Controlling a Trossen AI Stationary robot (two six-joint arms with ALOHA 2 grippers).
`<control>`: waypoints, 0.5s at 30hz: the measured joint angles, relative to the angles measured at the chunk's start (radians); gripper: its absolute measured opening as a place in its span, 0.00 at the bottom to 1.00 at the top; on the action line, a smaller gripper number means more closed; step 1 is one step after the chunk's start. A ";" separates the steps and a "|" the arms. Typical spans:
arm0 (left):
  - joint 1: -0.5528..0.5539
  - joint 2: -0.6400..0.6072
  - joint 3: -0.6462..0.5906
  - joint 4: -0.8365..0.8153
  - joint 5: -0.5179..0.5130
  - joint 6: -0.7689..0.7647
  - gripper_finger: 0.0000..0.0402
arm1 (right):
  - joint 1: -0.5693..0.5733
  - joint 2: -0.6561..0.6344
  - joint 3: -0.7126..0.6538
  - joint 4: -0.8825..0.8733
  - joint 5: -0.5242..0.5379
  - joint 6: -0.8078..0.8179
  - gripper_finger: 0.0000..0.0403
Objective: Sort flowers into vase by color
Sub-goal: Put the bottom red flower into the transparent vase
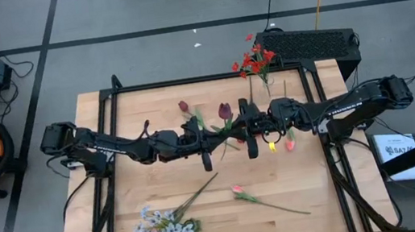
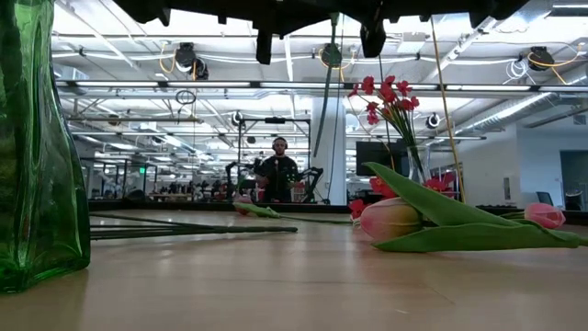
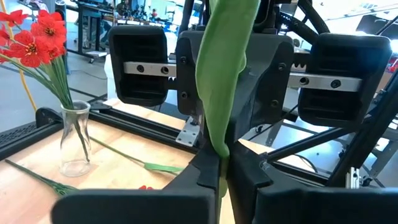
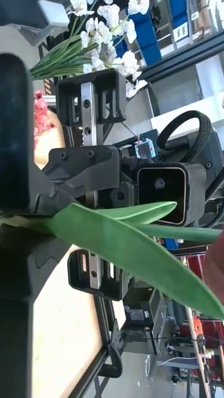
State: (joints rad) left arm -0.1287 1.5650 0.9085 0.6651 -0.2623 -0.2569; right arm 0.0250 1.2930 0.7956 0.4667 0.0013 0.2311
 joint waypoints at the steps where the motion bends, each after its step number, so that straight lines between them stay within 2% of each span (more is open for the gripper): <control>1: 0.000 0.000 0.000 0.000 0.000 0.000 0.08 | 0.000 0.000 0.000 0.000 0.000 -0.001 0.01; 7: 0.000 -0.001 0.000 0.002 0.000 -0.001 0.20 | 0.000 -0.027 0.000 -0.061 0.006 -0.038 0.01; 10: 0.000 -0.016 0.000 0.005 0.000 0.000 0.24 | -0.001 -0.082 0.001 -0.143 0.068 -0.041 0.01; 15: -0.004 -0.060 0.000 -0.016 0.006 0.000 0.25 | -0.016 -0.210 0.001 -0.315 0.154 -0.052 0.01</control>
State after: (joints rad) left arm -0.1329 1.5048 0.9085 0.6487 -0.2560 -0.2569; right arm 0.0094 1.0826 0.7963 0.1520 0.1552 0.1790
